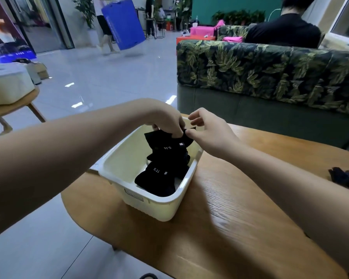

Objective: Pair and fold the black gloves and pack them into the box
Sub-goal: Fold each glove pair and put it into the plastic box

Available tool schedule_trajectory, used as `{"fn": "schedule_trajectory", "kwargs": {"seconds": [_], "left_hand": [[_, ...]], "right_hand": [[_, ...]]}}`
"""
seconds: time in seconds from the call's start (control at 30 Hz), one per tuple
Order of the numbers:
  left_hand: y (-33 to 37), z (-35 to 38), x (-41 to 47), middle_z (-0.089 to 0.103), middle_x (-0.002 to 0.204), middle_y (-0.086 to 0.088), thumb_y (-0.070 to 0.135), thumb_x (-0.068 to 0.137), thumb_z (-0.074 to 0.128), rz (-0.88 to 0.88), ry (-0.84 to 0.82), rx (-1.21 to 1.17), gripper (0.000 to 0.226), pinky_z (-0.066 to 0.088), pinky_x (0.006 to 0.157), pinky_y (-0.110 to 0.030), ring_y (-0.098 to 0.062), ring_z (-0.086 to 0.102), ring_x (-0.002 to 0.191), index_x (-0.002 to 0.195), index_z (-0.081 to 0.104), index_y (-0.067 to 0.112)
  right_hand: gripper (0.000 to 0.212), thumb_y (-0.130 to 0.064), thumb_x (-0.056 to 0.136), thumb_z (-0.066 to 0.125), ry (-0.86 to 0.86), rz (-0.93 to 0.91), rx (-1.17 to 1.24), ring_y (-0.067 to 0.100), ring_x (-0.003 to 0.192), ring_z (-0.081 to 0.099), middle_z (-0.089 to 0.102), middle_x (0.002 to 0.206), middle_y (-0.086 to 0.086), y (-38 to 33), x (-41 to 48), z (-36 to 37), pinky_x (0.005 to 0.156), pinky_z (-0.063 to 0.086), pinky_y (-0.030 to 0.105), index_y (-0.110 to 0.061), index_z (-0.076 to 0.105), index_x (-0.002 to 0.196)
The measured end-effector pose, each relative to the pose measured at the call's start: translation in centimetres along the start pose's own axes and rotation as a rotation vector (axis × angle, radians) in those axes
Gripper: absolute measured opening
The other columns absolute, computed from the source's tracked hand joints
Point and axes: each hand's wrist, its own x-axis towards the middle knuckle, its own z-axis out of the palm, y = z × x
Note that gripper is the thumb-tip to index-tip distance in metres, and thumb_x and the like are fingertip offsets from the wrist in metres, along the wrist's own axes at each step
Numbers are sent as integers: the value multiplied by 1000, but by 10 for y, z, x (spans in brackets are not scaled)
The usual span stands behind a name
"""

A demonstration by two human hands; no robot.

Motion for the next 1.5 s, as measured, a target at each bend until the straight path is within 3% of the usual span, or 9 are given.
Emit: {"fn": "schedule_trajectory", "kwargs": {"seconds": [0.1, 0.17, 0.4, 0.53, 0.63, 0.77, 1.03, 1.2, 1.5], "left_hand": [[12, 11, 10, 63, 107, -4, 20, 93, 60, 82, -20, 150, 28, 51, 83, -37, -29, 61, 103, 120, 68, 18], [18, 24, 14, 57, 88, 1, 17, 95, 59, 143, 47, 231, 24, 45, 78, -35, -28, 57, 95, 117, 67, 12], [0, 60, 21, 57, 95, 3, 17, 88, 67, 251, 506, 250, 11, 47, 64, -39, -27, 64, 89, 99, 64, 18], [-9, 74, 18, 58, 105, 0, 22, 101, 56, 210, 375, 69, 27, 48, 81, -37, -28, 62, 108, 125, 69, 24], [-15, 80, 14, 58, 128, -2, 24, 109, 42, 204, 234, 84, 48, 47, 99, -39, -27, 56, 122, 154, 50, 38], [-22, 81, 12, 50, 153, -3, 25, 110, 35, 186, 117, 124, 58, 43, 112, -41, -29, 50, 136, 164, 31, 45], [-14, 50, -24, 60, 141, 7, 24, 108, 45, 173, 264, 26, 44, 44, 93, -30, -20, 57, 125, 144, 59, 44], [11, 38, -71, 71, 120, 20, 30, 105, 55, 236, 466, -269, 27, 53, 102, -39, -9, 66, 114, 124, 70, 43], [117, 72, -122, 74, 114, 20, 33, 106, 60, 481, 520, -579, 20, 55, 91, -25, 3, 66, 106, 120, 72, 42]], "right_hand": [[34, -29, 95, 71, 7, -4, 4, 12, 115, 60, 64, 122, -6, 4, 0, 0, 86, 45, 27, -24, 61, 127], [34, -26, 94, 69, -7, -10, -3, 13, 116, 59, 63, 122, -7, 5, 0, 2, 87, 47, 28, -24, 61, 127], [31, -20, 91, 67, -5, -30, 16, 11, 116, 60, 65, 122, -5, 7, -1, 5, 93, 48, 27, -24, 63, 122], [35, -17, 93, 63, -11, -20, 29, 8, 118, 58, 65, 124, -8, 11, -3, 3, 91, 44, 19, -23, 62, 127], [35, -11, 95, 59, -12, -24, 35, 7, 116, 58, 67, 124, -10, 14, -5, 1, 83, 37, 7, -22, 62, 128], [32, -10, 98, 55, 2, -30, 68, 6, 114, 60, 69, 121, -13, 15, -7, -1, 88, 44, 18, -23, 63, 126], [24, -15, 100, 59, 83, -16, 208, 1, 114, 65, 73, 113, -15, 23, -29, -26, 102, 54, 35, -32, 67, 114], [20, -14, 99, 65, 102, 39, 234, 0, 111, 67, 75, 111, -14, 36, -76, -56, 102, 55, 36, -30, 69, 112], [17, -28, 103, 67, 132, 172, 82, -11, 106, 63, 71, 111, -22, 65, -205, -90, 88, 48, 8, -34, 69, 119]]}}
